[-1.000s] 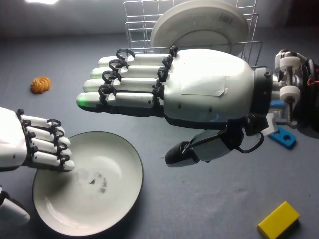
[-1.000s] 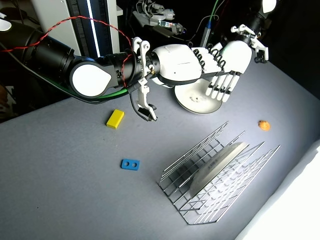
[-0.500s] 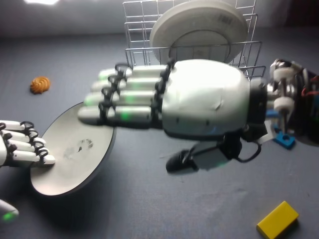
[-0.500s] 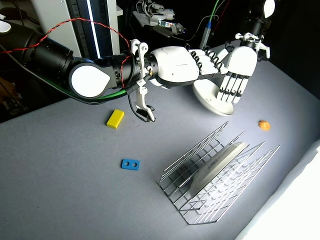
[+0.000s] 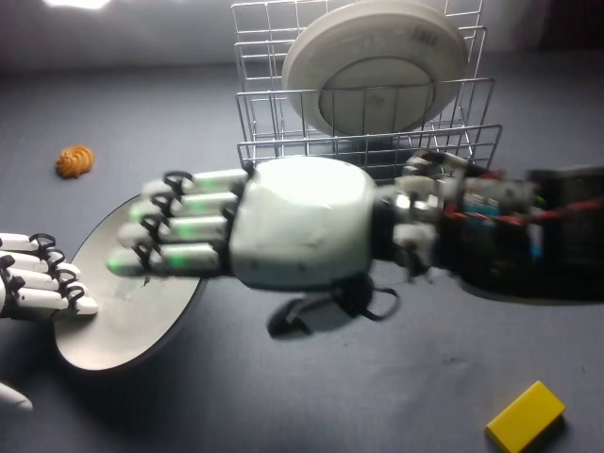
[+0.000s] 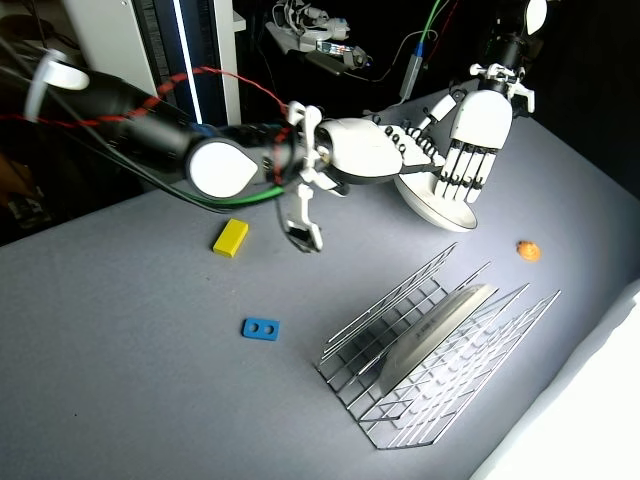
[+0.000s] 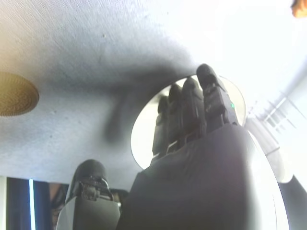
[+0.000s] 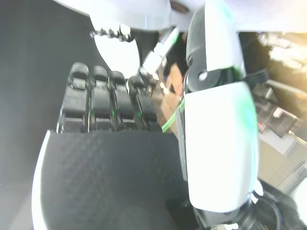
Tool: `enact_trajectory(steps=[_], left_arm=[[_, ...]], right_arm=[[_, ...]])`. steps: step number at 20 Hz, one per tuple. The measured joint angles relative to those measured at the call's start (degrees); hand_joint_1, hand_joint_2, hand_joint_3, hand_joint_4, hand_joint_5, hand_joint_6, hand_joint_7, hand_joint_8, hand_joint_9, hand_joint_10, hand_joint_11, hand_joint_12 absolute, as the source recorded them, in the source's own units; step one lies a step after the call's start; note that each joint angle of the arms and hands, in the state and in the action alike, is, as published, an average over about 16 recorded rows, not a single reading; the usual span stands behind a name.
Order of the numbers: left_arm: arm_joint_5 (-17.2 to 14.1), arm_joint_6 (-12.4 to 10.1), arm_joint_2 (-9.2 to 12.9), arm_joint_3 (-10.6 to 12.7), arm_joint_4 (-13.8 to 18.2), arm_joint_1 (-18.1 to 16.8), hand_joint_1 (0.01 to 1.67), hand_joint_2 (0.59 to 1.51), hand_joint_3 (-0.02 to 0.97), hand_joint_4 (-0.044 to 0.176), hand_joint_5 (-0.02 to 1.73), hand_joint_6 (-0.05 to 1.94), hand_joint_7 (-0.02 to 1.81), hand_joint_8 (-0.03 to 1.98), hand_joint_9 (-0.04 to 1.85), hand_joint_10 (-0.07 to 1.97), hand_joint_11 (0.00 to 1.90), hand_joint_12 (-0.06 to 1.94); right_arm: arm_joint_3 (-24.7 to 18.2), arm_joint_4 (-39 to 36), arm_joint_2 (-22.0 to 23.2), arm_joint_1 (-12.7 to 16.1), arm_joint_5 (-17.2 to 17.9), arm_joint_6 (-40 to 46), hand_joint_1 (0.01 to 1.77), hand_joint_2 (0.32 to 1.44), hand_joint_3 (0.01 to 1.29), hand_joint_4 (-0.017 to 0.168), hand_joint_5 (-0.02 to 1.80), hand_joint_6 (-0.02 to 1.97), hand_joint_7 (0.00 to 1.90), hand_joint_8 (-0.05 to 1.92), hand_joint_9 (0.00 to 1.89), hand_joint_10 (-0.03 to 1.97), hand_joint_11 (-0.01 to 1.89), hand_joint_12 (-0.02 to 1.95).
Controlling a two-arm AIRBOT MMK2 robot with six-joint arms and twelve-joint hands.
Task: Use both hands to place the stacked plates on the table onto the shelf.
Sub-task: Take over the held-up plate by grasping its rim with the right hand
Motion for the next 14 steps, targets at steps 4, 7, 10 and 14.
enact_trajectory(steps=[4, 7, 10, 14], left_arm=[[-0.09, 0.00, 0.01, -0.08, -0.45, 0.39, 0.02, 1.128, 0.018, -0.008, 0.22, -0.04, 0.20, -0.01, 0.16, -0.04, 0.02, 0.39], [-0.19, 0.02, 0.01, -0.14, -0.77, 0.70, 0.02, 1.129, 0.018, -0.008, 0.22, -0.04, 0.20, -0.01, 0.16, -0.04, 0.02, 0.40], [-0.28, 0.04, 0.02, -0.21, -1.12, 1.07, 0.02, 1.129, 0.018, -0.008, 0.22, -0.04, 0.19, -0.01, 0.16, -0.04, 0.02, 0.41], [-0.44, 0.07, 0.03, -0.31, -1.68, 1.60, 0.02, 1.129, 0.018, -0.008, 0.21, -0.04, 0.18, -0.01, 0.15, -0.04, 0.02, 0.41]], right_arm=[[4.07, 3.24, -5.29, 0.19, -3.18, -3.49, 1.18, 0.97, 0.01, 0.002, 0.03, 0.00, 0.02, 0.01, 0.02, 0.01, 0.02, 0.00], [7.04, 5.58, -8.71, 0.44, -4.90, -5.64, 1.18, 0.98, 0.01, 0.001, 0.05, 0.00, 0.03, 0.01, 0.02, 0.01, 0.02, 0.07], [9.40, 7.31, -11.41, 0.49, -6.03, -7.49, 1.19, 0.99, 0.01, 0.000, 0.11, 0.01, 0.08, 0.02, 0.05, 0.02, 0.02, 0.26], [11.72, 8.69, -14.14, 0.44, -6.88, -9.21, 1.21, 1.01, 0.01, 0.001, 0.25, 0.06, 0.21, 0.04, 0.15, 0.10, 0.02, 0.62]])
